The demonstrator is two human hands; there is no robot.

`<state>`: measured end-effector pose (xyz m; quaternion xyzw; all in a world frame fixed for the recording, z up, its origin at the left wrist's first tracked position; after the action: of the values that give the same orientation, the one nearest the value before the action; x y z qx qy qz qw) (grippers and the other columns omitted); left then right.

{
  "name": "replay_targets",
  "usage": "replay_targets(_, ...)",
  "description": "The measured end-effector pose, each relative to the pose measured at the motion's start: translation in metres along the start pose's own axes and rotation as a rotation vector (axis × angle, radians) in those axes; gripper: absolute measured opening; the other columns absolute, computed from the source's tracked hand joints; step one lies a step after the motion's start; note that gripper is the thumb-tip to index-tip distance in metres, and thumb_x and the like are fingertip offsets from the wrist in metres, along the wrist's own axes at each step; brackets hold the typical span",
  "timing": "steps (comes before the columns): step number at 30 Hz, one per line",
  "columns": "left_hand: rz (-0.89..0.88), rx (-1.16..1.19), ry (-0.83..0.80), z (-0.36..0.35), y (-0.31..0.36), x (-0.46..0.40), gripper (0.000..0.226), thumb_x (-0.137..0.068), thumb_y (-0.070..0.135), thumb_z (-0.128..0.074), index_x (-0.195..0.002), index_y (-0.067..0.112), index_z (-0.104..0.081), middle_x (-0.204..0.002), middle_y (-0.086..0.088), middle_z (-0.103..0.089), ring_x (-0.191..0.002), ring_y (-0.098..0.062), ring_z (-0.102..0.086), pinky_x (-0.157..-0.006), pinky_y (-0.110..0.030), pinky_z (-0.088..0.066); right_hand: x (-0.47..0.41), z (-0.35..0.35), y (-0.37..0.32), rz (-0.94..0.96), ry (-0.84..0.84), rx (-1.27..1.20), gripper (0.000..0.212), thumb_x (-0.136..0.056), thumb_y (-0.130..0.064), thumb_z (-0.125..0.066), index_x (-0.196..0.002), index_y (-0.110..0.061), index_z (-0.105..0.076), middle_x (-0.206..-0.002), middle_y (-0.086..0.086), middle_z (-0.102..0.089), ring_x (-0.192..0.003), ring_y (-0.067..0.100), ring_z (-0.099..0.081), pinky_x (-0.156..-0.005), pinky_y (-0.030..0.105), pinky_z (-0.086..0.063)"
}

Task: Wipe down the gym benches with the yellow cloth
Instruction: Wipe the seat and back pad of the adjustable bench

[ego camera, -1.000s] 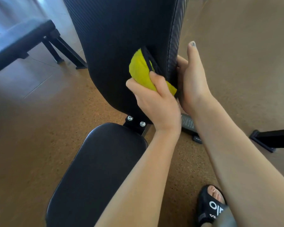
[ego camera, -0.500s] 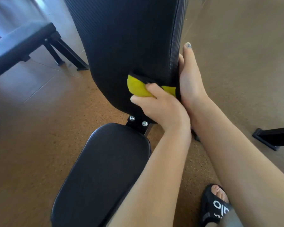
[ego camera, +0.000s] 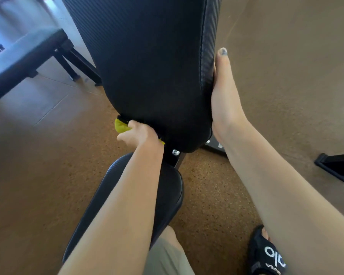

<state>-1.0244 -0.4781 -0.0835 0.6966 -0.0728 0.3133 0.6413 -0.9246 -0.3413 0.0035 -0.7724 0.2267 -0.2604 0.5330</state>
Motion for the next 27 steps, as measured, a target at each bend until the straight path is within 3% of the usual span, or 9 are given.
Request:
replay_targets(3,-0.124,0.123,-0.046,-0.009,0.009,0.029,0.016,-0.101,0.026,-0.044,-0.112,0.013,-0.046,-0.096,0.001,-0.060,-0.081,-0.019,-0.062,-0.063,-0.037,-0.050,-0.002,-0.001,0.002,-0.022,0.033,-0.010,0.071,-0.095,-0.075,-0.027,-0.148,-0.034,-0.050,-0.145,-0.010,-0.057,-0.132,0.015,-0.052,-0.119,0.049,-0.033)
replay_targets(7,-0.592,0.238,-0.149,-0.016,0.038,0.079,0.011,-0.102,0.019,-0.047,-0.097,0.009,-0.044,-0.081,-0.001,-0.051,-0.070,-0.017,-0.054,-0.063,-0.037,-0.050,-0.003,-0.001,0.005,-0.008,0.012,-0.083,0.077,-0.087,-0.078,-0.034,-0.147,-0.032,-0.051,-0.143,-0.006,-0.060,-0.132,0.018,-0.056,-0.117,0.048,-0.037)
replay_targets(11,-0.904,0.104,-0.120,-0.014,0.036,0.093,0.008,-0.105,0.013,-0.046,-0.102,0.006,-0.043,-0.076,0.008,-0.049,-0.065,0.001,-0.053,-0.059,-0.012,-0.041,-0.001,0.001,0.005,0.010,-0.026,-0.113,0.071,-0.096,-0.072,-0.030,-0.150,-0.029,-0.047,-0.144,-0.004,-0.059,-0.131,0.018,-0.056,-0.117,0.046,-0.038)
replay_targets(14,-0.797,-0.030,-0.161,-0.005,-0.006,0.073,0.009,-0.106,0.019,-0.046,-0.103,0.011,-0.041,-0.078,0.005,-0.052,-0.066,0.001,-0.054,-0.059,-0.009,-0.037,0.002,-0.001,0.003,0.008,-0.001,-0.051,0.070,-0.098,-0.071,-0.028,-0.153,-0.030,-0.043,-0.148,-0.006,-0.055,-0.134,0.016,-0.052,-0.119,0.046,-0.035)
replay_targets(18,-0.372,-0.110,-0.151,0.005,-0.063,0.059,0.017,-0.108,0.029,-0.042,-0.107,0.012,-0.043,-0.082,0.002,-0.056,-0.069,-0.008,-0.058,-0.062,-0.023,-0.041,0.004,0.001,0.002,-0.015,0.064,0.013,0.074,-0.095,-0.074,-0.027,-0.154,-0.032,-0.039,-0.154,-0.009,-0.048,-0.141,0.015,-0.043,-0.123,0.047,-0.026)
replay_targets(21,-0.108,-0.008,-0.139,0.002,-0.067,0.069,0.017,-0.106,0.029,-0.043,-0.111,0.013,-0.047,-0.092,-0.004,-0.061,-0.077,-0.020,-0.060,-0.065,-0.030,-0.045,0.006,-0.001,0.001,-0.028,0.096,0.011,0.074,-0.095,-0.074,-0.028,-0.154,-0.032,-0.039,-0.154,-0.009,-0.048,-0.141,0.016,-0.044,-0.123,0.048,-0.026)
replay_targets(23,-0.142,0.100,-0.200,-0.003,-0.045,0.093,0.017,-0.105,0.026,-0.044,-0.112,0.013,-0.051,-0.097,-0.006,-0.064,-0.080,-0.018,-0.061,-0.071,-0.032,-0.048,0.007,-0.003,-0.001,-0.034,0.104,0.001,0.076,-0.090,-0.077,-0.033,-0.150,-0.032,-0.048,-0.147,-0.008,-0.056,-0.134,0.016,-0.052,-0.120,0.046,-0.033)
replay_targets(25,-0.376,0.156,-0.264,-0.006,-0.016,0.121,0.012,-0.105,0.021,-0.046,-0.107,0.010,-0.052,-0.090,0.001,-0.063,-0.075,-0.005,-0.061,-0.068,-0.022,-0.047,0.007,-0.003,-0.003,-0.025,0.082,-0.036,0.076,-0.086,-0.078,-0.037,-0.139,-0.029,-0.060,-0.133,-0.006,-0.067,-0.123,0.018,-0.063,-0.114,0.044,-0.041)
replay_targets(27,-0.650,0.126,-0.304,-0.009,0.002,0.142,0.008,-0.106,0.016,-0.047,-0.102,0.009,-0.047,-0.081,0.007,-0.057,-0.069,0.001,-0.058,-0.062,-0.014,-0.046,0.009,0.000,-0.004,-0.002,0.029,-0.071,0.066,-0.099,-0.068,-0.032,-0.132,-0.022,-0.065,-0.124,0.001,-0.073,-0.115,0.020,-0.069,-0.110,0.042,-0.047)
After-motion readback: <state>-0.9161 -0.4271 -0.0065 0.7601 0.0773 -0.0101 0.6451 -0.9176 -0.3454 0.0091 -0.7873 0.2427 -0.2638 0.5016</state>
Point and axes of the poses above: each hand's wrist, its own x-axis away from the middle knuckle, its own z-axis out of the back of the hand, y = z × x, the point moved 4 cm from there along -x, towards the middle knuckle
